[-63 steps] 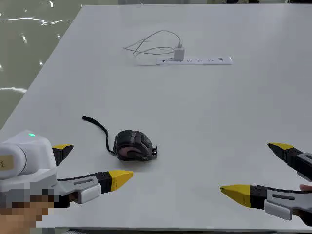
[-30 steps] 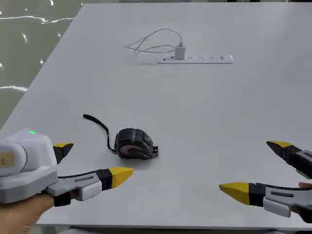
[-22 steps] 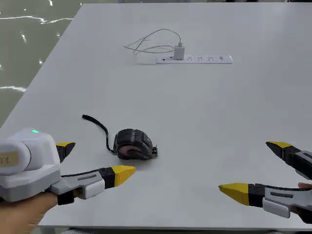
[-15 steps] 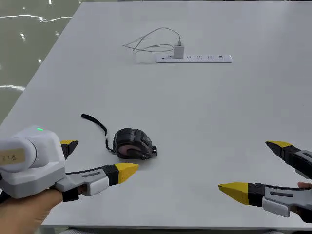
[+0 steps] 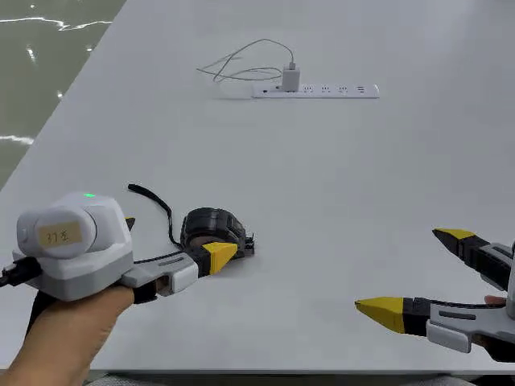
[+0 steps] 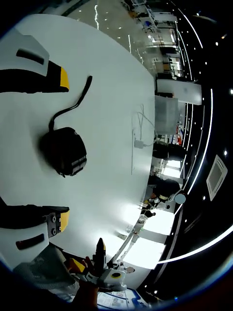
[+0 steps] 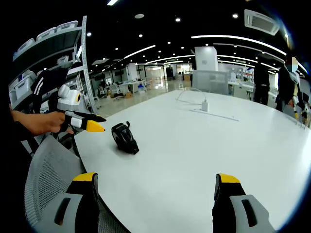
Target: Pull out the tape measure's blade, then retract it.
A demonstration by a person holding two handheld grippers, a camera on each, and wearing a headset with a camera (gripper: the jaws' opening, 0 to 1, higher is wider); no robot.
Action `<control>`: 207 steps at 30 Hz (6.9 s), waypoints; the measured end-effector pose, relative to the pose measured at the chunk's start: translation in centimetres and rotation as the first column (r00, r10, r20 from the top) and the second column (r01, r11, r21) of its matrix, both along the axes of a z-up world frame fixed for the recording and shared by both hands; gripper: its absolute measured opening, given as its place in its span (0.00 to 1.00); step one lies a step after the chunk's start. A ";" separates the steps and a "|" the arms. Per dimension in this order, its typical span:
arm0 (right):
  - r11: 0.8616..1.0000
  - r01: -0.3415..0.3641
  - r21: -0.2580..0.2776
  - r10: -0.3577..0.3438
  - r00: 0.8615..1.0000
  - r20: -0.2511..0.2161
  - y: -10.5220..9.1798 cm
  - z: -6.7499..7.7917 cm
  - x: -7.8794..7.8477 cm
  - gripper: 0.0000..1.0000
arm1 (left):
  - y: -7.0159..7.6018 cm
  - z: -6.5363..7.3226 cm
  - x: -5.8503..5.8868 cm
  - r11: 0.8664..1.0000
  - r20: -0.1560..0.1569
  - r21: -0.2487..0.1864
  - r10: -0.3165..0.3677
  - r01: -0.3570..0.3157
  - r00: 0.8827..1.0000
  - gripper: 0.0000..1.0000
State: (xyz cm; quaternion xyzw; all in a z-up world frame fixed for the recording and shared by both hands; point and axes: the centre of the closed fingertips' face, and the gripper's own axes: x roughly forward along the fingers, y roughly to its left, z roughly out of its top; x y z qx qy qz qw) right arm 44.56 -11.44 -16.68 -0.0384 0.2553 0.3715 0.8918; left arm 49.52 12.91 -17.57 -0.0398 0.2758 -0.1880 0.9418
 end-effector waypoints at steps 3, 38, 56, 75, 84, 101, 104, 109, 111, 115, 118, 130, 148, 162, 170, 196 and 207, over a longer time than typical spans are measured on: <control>1.000 -0.002 0.002 0.002 1.000 -0.003 0.0 -0.1 0.0 0.99 | -0.6 -0.3 0.5 1.000 0.000 0.011 0.003 -0.003 1.000 0.93; 1.000 -0.024 -0.016 0.024 1.000 -0.019 0.7 -0.2 0.6 0.98 | -2.1 -3.3 1.2 0.868 -0.020 0.126 -0.481 0.480 0.876 0.73; 0.999 -0.028 -0.034 0.027 0.999 -0.044 1.1 -0.8 1.1 0.98 | -3.2 -3.7 1.2 0.659 -0.024 0.174 -0.740 0.732 0.672 0.53; 0.999 -0.041 -0.036 0.039 0.998 -0.052 1.9 -1.1 1.7 0.97 | -4.0 -4.7 2.1 0.513 -0.076 0.257 -0.834 0.819 0.547 0.39; 0.998 -0.055 -0.038 0.053 0.997 -0.054 2.4 -1.3 2.0 0.97 | -3.9 -4.8 2.5 0.506 -0.087 0.269 -0.835 0.820 0.544 0.32; 0.977 -0.200 -0.075 0.196 0.979 -0.055 5.6 -2.5 2.5 0.76 | -3.9 -4.8 2.5 0.491 -0.097 0.271 -0.842 0.828 0.531 0.29; 0.973 -0.222 -0.059 0.219 0.974 -0.065 6.3 -2.7 2.8 0.72 | -3.9 -4.8 2.5 0.491 -0.096 0.270 -0.842 0.828 0.530 0.29; 0.953 -0.294 -0.072 0.291 0.955 -0.055 7.6 -3.1 3.3 0.60 | -3.9 -4.8 2.5 0.489 -0.097 0.268 -0.844 0.830 0.528 0.29; 0.939 -0.332 -0.088 0.328 0.943 -0.058 8.2 -3.4 3.4 0.54 | -3.9 -4.8 2.5 0.487 -0.098 0.267 -0.845 0.832 0.526 0.29; 0.917 -0.383 -0.109 0.380 0.924 -0.047 9.5 -3.8 4.0 0.50 | -3.9 -4.8 2.5 0.483 -0.102 0.267 -0.846 0.834 0.523 0.29; 0.911 -0.398 -0.107 0.395 0.918 -0.046 10.3 -3.8 4.3 0.50 | -3.9 -4.8 2.5 0.482 -0.102 0.268 -0.847 0.834 0.522 0.29; 0.858 -0.492 -0.149 0.492 0.870 -0.036 12.8 -4.8 5.2 0.41 | -3.9 -4.8 2.6 0.480 -0.102 0.264 -0.849 0.837 0.519 0.28; 0.786 -0.593 -0.177 0.597 0.802 -0.037 15.5 -7.0 6.3 0.26 | -3.9 -4.8 2.6 0.475 -0.103 0.263 -0.852 0.840 0.514 0.28; 0.731 -0.645 -0.221 0.654 0.755 -0.042 16.5 -8.5 6.8 0.19 | -3.9 -4.8 2.6 0.470 -0.103 0.264 -0.854 0.842 0.510 0.28; 0.689 -0.686 -0.235 0.697 0.716 -0.044 17.0 -8.8 6.7 0.16 | -3.9 -4.8 2.5 0.462 -0.105 0.265 -0.859 0.846 0.501 0.28; 0.581 -0.761 -0.291 0.788 0.615 -0.034 17.5 -9.6 6.4 0.10 | -4.0 -4.8 2.5 0.458 -0.098 0.265 -0.862 0.848 0.497 0.28; 0.567 -0.775 -0.278 0.800 0.599 -0.038 17.5 -9.6 6.4 0.08 | -3.9 -4.8 2.5 0.458 -0.097 0.262 -0.863 0.850 0.495 0.28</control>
